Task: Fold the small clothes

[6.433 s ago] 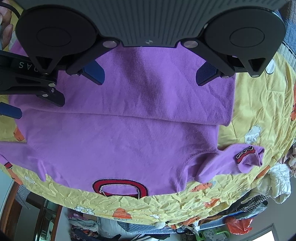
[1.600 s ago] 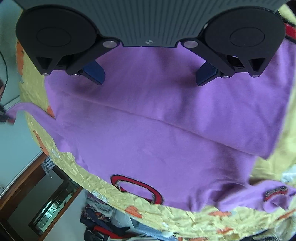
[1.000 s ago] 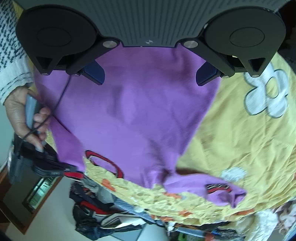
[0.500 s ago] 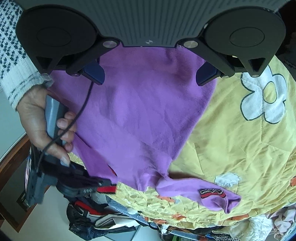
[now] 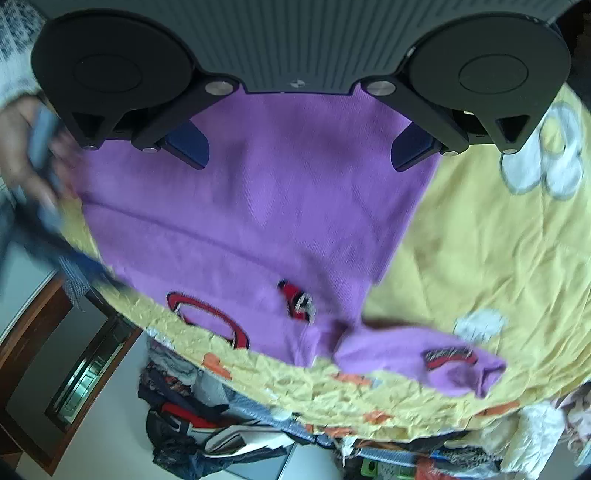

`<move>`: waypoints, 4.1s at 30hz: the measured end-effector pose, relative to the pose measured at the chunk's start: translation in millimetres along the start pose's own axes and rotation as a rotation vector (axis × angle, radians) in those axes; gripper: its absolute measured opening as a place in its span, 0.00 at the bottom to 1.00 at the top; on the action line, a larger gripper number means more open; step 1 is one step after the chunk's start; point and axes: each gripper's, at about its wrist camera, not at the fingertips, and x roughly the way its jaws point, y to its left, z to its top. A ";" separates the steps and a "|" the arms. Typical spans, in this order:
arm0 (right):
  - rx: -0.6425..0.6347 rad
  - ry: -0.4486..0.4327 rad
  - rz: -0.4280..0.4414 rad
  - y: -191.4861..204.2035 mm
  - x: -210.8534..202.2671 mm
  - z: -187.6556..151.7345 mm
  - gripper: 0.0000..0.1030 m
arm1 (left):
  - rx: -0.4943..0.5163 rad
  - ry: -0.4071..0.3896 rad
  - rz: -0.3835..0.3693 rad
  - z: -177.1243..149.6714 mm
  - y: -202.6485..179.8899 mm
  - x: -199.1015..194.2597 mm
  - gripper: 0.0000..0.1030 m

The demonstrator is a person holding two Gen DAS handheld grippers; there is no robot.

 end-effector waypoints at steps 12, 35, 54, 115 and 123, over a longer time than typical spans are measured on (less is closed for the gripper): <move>0.174 0.213 -0.118 -163.6 -31.4 -50.5 0.05 | 0.140 0.015 -0.074 52.0 -74.5 51.8 1.00; 0.337 0.133 -0.121 -193.6 19.6 -8.1 0.78 | -0.084 0.045 0.072 43.5 18.3 41.0 1.00; -0.073 0.066 -0.419 -114.3 26.3 11.5 0.92 | -0.166 -0.120 0.065 75.6 109.3 36.5 1.00; 0.177 0.052 -0.155 14.5 1.2 -89.3 0.99 | -0.662 -0.378 -0.283 218.5 434.4 -44.4 0.00; 0.139 0.081 -0.091 19.1 3.9 -87.9 0.99 | -0.642 -0.282 -0.264 253.6 435.0 -61.5 0.02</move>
